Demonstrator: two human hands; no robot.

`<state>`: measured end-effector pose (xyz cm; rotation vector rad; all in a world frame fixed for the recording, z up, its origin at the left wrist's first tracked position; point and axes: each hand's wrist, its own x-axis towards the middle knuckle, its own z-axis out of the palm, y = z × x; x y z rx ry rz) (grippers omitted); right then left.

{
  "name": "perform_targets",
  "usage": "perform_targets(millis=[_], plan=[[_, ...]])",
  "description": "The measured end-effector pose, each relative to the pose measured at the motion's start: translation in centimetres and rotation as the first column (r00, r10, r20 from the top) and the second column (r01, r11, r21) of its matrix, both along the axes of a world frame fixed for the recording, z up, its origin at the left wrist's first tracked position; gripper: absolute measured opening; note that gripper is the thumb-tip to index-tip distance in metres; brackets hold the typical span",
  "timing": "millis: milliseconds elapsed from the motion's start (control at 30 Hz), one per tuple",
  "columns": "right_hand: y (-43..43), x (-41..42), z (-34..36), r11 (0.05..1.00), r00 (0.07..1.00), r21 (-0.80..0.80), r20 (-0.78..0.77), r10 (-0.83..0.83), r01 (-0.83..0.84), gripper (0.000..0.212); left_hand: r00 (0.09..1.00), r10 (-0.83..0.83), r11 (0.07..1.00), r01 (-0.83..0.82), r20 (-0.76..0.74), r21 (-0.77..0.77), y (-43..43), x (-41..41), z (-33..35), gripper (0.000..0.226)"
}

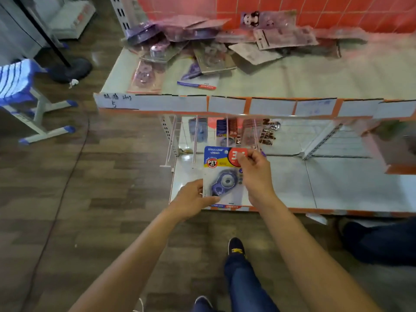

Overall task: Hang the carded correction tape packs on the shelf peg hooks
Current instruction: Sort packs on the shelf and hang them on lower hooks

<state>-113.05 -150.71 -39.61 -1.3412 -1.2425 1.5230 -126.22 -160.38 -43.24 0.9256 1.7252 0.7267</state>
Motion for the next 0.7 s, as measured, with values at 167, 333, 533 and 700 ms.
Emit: perform_targets(millis=[167, 333, 533, 700], plan=[[0.4, -0.9, -8.8, 1.000, 0.999, 0.008, 0.053, 0.008, -0.009, 0.010, 1.000, -0.009, 1.000, 0.009, -0.013, -0.004, 0.3, -1.3, -8.8, 0.035], [1.8, -2.1, -17.8, 0.994, 0.996, 0.096, 0.076, 0.047, -0.055, 0.009, 0.998, -0.033, 0.998, 0.036, -0.056, 0.042, 2.4, -2.9, -19.0, 0.039], [3.2, -1.9, -26.3, 0.943, 0.997, 0.325, 0.020, 0.070, -0.072, 0.012, 0.992, -0.041, 0.976, 0.066, -0.123, 0.208, 5.2, -3.2, -28.2, 0.025], [5.3, -1.8, -31.5, 0.867, 0.998, 0.498, -0.043, 0.056, -0.027, 0.019, 0.987, -0.054, 0.925, 0.107, -0.153, 0.364, 7.4, -3.6, -32.8, 0.023]])
